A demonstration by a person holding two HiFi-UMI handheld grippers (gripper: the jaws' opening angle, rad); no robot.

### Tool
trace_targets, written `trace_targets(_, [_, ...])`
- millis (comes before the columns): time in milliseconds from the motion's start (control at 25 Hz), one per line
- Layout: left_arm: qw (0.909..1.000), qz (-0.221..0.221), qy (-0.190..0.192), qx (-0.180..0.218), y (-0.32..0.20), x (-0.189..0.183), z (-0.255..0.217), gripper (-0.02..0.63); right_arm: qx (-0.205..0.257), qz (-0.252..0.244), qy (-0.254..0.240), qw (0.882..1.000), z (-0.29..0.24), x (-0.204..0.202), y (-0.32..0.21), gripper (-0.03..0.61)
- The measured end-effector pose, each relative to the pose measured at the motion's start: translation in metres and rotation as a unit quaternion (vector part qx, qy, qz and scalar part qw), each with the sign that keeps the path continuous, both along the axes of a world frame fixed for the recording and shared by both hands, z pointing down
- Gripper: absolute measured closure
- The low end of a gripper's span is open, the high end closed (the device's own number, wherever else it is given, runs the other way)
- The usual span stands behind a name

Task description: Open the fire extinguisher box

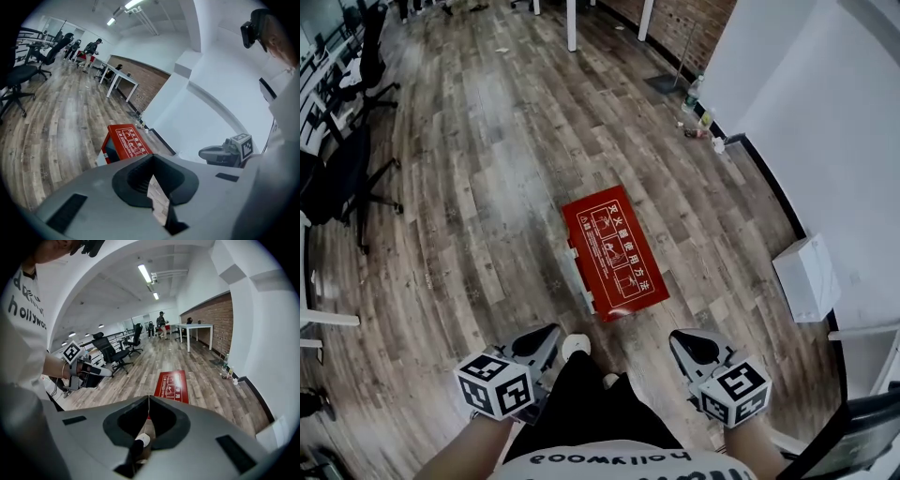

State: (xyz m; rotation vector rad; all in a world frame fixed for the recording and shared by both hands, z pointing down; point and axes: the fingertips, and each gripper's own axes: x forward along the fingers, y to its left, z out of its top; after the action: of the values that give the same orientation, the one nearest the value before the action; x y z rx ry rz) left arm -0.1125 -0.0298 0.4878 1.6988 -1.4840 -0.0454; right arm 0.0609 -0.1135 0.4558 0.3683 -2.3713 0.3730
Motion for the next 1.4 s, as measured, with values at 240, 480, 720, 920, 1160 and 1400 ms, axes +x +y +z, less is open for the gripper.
trace_targets(240, [0.9988, 0.003, 0.040, -0.026, -0.031, -0.027, 0.034, 0.609, -0.013, 0.018, -0.005, 1.000, 0.011, -0.041, -0.035, 0.569])
trace_targets(480, [0.9904, 0.045, 0.121, 0.049, -0.067, -0.043, 0.047, 0.607, -0.015, 0.011, -0.017, 1.000, 0.021, -0.078, -0.049, 0.569])
trace_targets(720, [0.9840, 0.049, 0.125, 0.118, -0.110, -0.051, 0.057, 0.607, -0.027, 0.004, 0.017, 0.999, 0.046, -0.076, -0.064, 0.569])
trace_targets(920, [0.9929, 0.033, 0.113, 0.018, -0.117, -0.053, 0.130, 0.609, -0.045, -0.017, 0.027, 0.998, 0.068, -0.078, -0.072, 0.569])
trace_targets(1160, [0.9764, 0.006, 0.215, -0.019, -0.124, -0.037, 0.189, 0.607, -0.059, -0.030, 0.036, 0.997, 0.098, -0.076, -0.085, 0.569])
trace_targets(1400, [0.9593, -0.022, 0.277, 0.051, -0.152, -0.040, 0.197, 0.603, -0.082, -0.034, 0.045, 0.995, 0.125, -0.063, -0.090, 0.569])
